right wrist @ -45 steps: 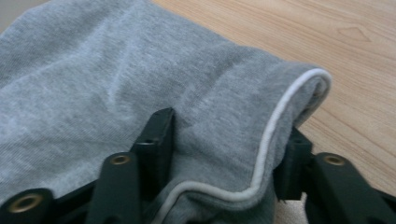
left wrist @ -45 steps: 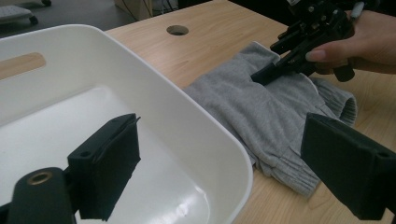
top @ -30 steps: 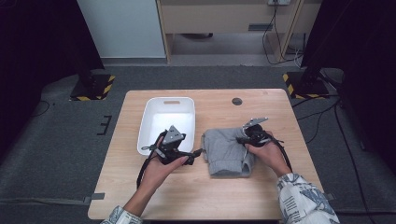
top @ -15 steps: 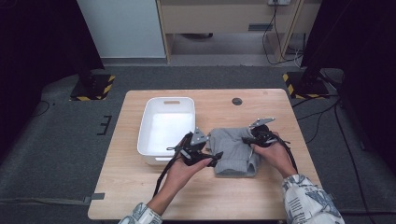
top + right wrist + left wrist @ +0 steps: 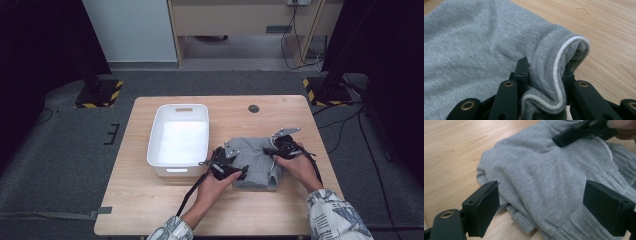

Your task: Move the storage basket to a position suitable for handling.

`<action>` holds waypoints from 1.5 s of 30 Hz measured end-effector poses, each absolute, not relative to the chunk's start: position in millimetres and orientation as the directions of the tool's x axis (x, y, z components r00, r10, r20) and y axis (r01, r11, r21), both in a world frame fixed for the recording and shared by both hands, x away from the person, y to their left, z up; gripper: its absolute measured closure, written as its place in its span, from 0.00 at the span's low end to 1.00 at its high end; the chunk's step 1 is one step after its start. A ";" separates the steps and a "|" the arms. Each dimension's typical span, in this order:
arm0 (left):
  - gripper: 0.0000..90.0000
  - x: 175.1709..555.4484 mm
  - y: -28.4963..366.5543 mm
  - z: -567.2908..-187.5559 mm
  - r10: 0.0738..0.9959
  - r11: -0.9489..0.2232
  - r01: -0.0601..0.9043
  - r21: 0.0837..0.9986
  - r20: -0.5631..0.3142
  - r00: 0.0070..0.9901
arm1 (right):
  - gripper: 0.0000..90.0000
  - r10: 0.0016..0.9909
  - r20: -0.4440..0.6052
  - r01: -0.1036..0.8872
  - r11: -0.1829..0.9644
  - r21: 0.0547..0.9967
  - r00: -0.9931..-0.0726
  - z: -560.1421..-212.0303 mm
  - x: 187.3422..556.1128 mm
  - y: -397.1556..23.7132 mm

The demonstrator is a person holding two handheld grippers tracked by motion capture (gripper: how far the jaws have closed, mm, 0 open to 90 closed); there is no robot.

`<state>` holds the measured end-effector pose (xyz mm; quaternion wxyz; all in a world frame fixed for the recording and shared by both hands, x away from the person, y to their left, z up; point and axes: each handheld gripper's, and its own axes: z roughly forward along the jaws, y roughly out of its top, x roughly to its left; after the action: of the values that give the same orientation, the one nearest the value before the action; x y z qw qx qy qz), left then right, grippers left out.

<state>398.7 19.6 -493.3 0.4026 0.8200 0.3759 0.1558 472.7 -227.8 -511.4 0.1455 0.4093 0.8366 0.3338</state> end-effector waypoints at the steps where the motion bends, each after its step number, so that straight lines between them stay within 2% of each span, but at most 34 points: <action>1: 0.14 399.9 19.5 -495.6 0.750 -0.384 0.500 0.776 -0.054 0.659 | 0.76 0.782 0.030 0.587 0.442 0.679 -0.623 -511.6 472.6 -229.0; 4: 0.13 403.0 19.7 -499.9 0.763 -0.365 0.519 0.773 -0.071 0.643 | 0.76 0.785 0.034 0.589 0.434 0.682 -0.618 -512.0 471.6 -231.8; 6: 0.13 404.5 18.0 -504.2 0.782 -0.378 0.519 0.767 -0.036 0.622 | 0.76 0.785 0.033 0.588 0.433 0.683 -0.618 -512.2 471.2 -232.0; 18: 0.10 409.4 16.8 -521.2 0.787 -0.360 0.565 0.742 -0.083 0.611 | 0.75 0.786 0.038 0.590 0.430 0.683 -0.617 -512.4 471.0 -232.5; 24: 0.09 413.2 20.9 -529.5 0.793 -0.330 0.585 0.741 -0.118 0.597 | 0.75 0.787 0.043 0.590 0.424 0.687 -0.615 -512.9 470.9 -233.1; 27: 0.09 415.3 21.4 -532.8 0.799 -0.296 0.623 0.724 -0.170 0.577 | 0.74 0.791 0.046 0.590 0.414 0.693 -0.609 -513.6 469.9 -233.2; 35: 0.09 414.4 20.7 -535.1 0.786 -0.307 0.603 0.736 -0.161 0.597 | 0.70 0.802 0.068 0.598 0.383 0.704 -0.594 -515.6 466.2 -238.7; 40: 0.12 412.8 20.0 -535.2 0.774 -0.314 0.593 0.742 -0.161 0.612 | 0.49 0.826 0.068 0.614 0.358 0.704 -0.560 -510.8 466.6 -241.6; 45: 0.19 411.8 19.5 -534.4 0.767 -0.323 0.586 0.743 -0.157 0.622 | 0.33 0.836 0.041 0.608 0.362 0.707 -0.547 -501.0 467.2 -245.8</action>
<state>411.8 19.5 -534.4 0.4024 0.8057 0.4199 0.1124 467.2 -245.8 -501.0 0.1652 0.4465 0.8086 0.3456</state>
